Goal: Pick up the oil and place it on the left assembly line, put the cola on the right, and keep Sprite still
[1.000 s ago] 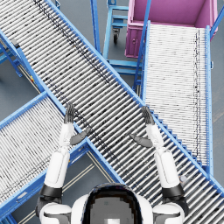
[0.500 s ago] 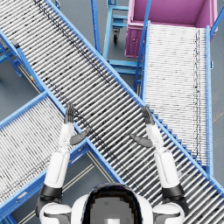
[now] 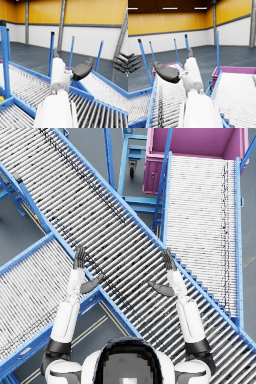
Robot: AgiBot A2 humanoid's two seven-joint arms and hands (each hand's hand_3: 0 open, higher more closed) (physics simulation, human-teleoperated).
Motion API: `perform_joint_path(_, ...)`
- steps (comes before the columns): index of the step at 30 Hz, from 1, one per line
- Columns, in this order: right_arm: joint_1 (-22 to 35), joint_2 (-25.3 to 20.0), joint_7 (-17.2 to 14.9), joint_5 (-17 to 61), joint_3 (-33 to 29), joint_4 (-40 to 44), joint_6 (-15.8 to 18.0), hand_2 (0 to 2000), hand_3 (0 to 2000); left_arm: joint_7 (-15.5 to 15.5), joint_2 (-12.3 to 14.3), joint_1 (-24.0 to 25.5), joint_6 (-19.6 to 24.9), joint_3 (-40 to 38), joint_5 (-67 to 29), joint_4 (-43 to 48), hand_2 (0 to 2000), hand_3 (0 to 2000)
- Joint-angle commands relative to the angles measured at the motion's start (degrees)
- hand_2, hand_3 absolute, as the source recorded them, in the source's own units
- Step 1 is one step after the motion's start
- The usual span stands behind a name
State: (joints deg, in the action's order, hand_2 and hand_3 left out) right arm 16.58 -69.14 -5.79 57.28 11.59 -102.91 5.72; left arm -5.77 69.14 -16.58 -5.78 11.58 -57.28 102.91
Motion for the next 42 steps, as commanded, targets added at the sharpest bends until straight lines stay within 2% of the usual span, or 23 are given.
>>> perform_joint_path(1, 0.0, 0.0, 0.0, 0.0, 0.0, 0.0, 0.0, 0, 0, 0.0, 0.0, 0.0, 0.0, 0.0, 0.0, 0.0, 0, 0)
perform_joint_path(7, 0.0, 0.0, 0.0, 0.0, 0.0, 0.0, 0.0, 0, 0, 0.0, 0.0, 0.0, 0.0, 0.0, 0.0, 0.0, 0, 0)
perform_joint_path(8, 1.33, -0.73, 0.0, 0.0, 0.96, 1.72, 0.0, 0, 0, 0.0, 0.58, -1.02, 0.0, 1.19, 0.0, -0.91, 0, 0)
perform_joint_path(10, 1.32, -1.1, 2.81, 0.0, 0.9, 1.71, -2.78, 0, 0, 2.8, 1.27, -1.67, 2.81, -0.07, 0.0, -1.01, 0, 0)
perform_joint_path(12, 1.95, -1.8, 4.26, 0.0, -0.39, 0.98, -4.21, 0, 0, 4.24, 1.51, -1.46, 4.25, -1.77, 0.0, -0.09, 0, 0)
perform_joint_path(20, 5.14, -4.42, 5.68, -0.01, -5.73, -3.38, -5.61, 0, 0, 5.66, 4.05, -5.93, 5.67, -8.29, 0.01, 2.67, 0, 0)
perform_joint_path(21, 5.43, -4.63, 5.71, 2.5, -6.56, -4.15, -5.64, 0, 0, 5.69, 4.25, -6.29, 5.7, -8.87, 0.01, 3.43, 0, 0)
perform_joint_path(27, 7.23, -5.58, 5.77, 17.1, -10.33, -6.03, -5.71, 0, 0, 5.75, 4.99, -10.02, 5.77, -13.61, -14.53, 4.83, 0, 0)
perform_joint_path(29, 8.0, -5.78, 5.78, 19.36, -11.82, -6.61, -5.71, 0, 0, 5.76, 4.99, -11.31, 5.77, -14.95, -16.79, 5.27, 0, 0)
perform_joint_path(36, 8.15, -6.09, 5.78, 21.5, -16.96, -6.87, -5.71, 0, 0, 5.76, 5.22, -10.86, 5.78, -20.54, -18.93, 6.99, 0, 0)
perform_joint_path(38, 7.8, -6.22, 5.78, 25.88, -17.79, -6.94, -5.71, 0, 0, 5.76, 5.23, -10.97, 5.78, -21.18, -23.3, 7.38, 0, 0)
perform_joint_path(39, 7.41, -6.32, 5.78, 27.21, -16.23, -6.67, -5.71, 0, 0, 5.76, 5.18, -11.18, 5.78, -21.38, -24.63, 7.31, 0, 0)
perform_joint_path(42, 7.21, -6.43, 5.78, 29.33, -17.12, -6.79, -5.71, 0, 0, 5.76, 5.39, -10.64, 5.78, -21.59, -26.74, 7.56, 0, 0)
